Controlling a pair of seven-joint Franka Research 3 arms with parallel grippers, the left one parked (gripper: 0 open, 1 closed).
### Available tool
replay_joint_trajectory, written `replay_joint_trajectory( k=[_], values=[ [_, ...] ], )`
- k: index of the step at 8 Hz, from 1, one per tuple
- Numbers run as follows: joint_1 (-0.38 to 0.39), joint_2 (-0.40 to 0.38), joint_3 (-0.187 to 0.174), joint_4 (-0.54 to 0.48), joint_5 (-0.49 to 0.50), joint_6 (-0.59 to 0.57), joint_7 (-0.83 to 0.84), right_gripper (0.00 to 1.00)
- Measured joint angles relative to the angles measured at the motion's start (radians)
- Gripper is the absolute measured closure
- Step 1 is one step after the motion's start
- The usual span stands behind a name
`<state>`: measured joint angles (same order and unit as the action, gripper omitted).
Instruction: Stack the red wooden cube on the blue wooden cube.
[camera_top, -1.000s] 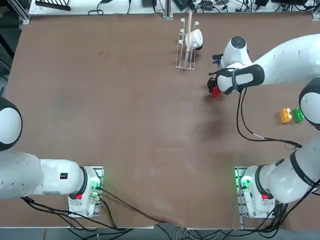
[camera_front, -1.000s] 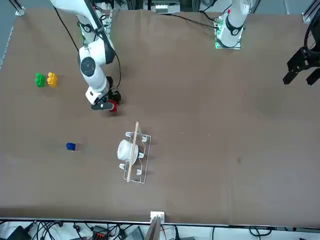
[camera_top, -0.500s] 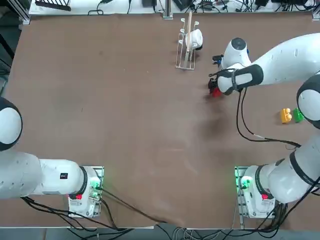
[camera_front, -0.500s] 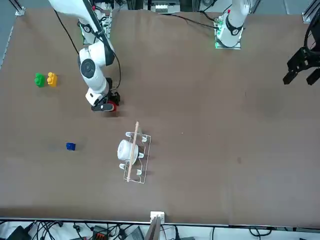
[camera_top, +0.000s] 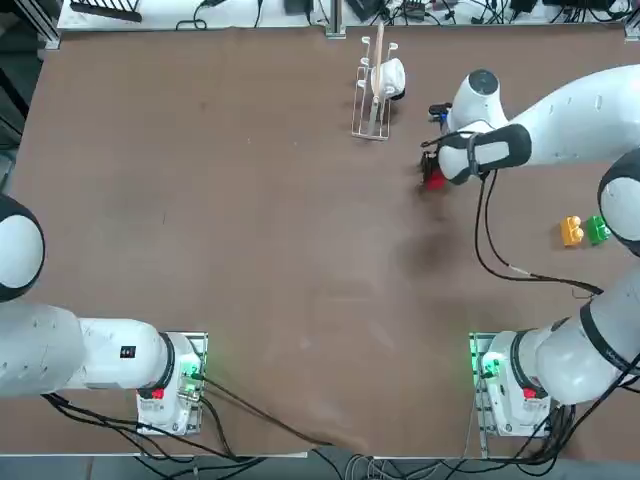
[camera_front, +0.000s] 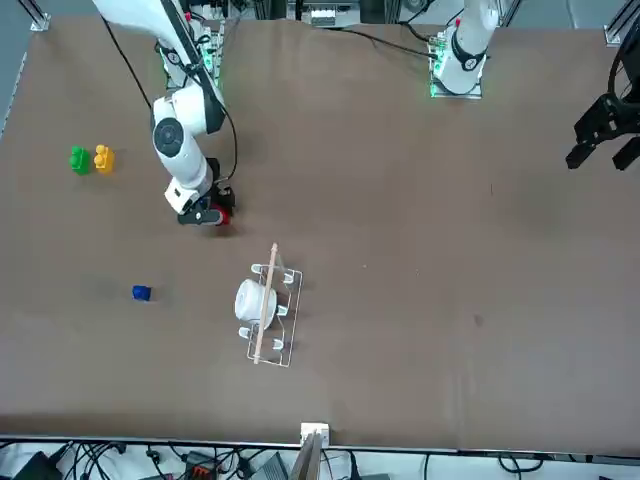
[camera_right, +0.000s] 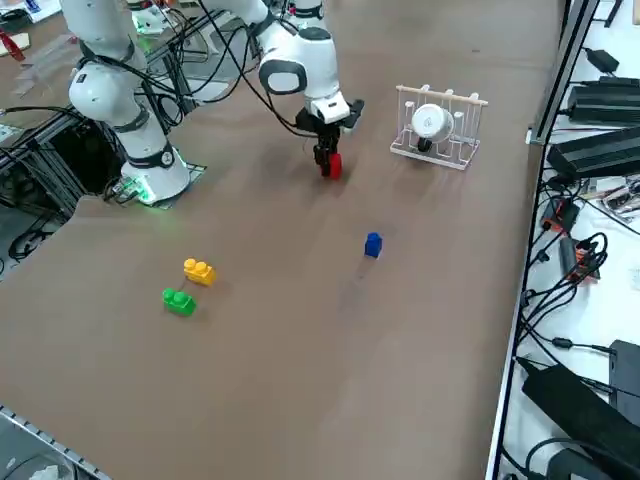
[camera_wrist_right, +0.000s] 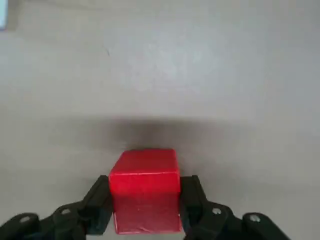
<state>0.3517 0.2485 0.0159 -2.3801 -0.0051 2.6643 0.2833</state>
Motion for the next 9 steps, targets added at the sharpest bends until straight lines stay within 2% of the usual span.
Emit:
replay_joint_trajectory(
  k=[2,3,5,7,9],
  values=[
    [-0.031,-0.079,-0.008,0.016,-0.001,-0.035,-0.075,0.30],
    [-0.083,-0.126,-0.014,0.033,-0.002,-0.079,-0.164,0.30],
    [-0.223,-0.183,-0.023,0.120,-0.003,-0.244,-0.387,0.30],
    [-0.324,-0.160,-0.026,0.263,-0.004,-0.413,-0.560,0.30],
    [-0.370,-0.062,-0.026,0.420,-0.004,-0.509,-0.641,0.30]
  ],
)
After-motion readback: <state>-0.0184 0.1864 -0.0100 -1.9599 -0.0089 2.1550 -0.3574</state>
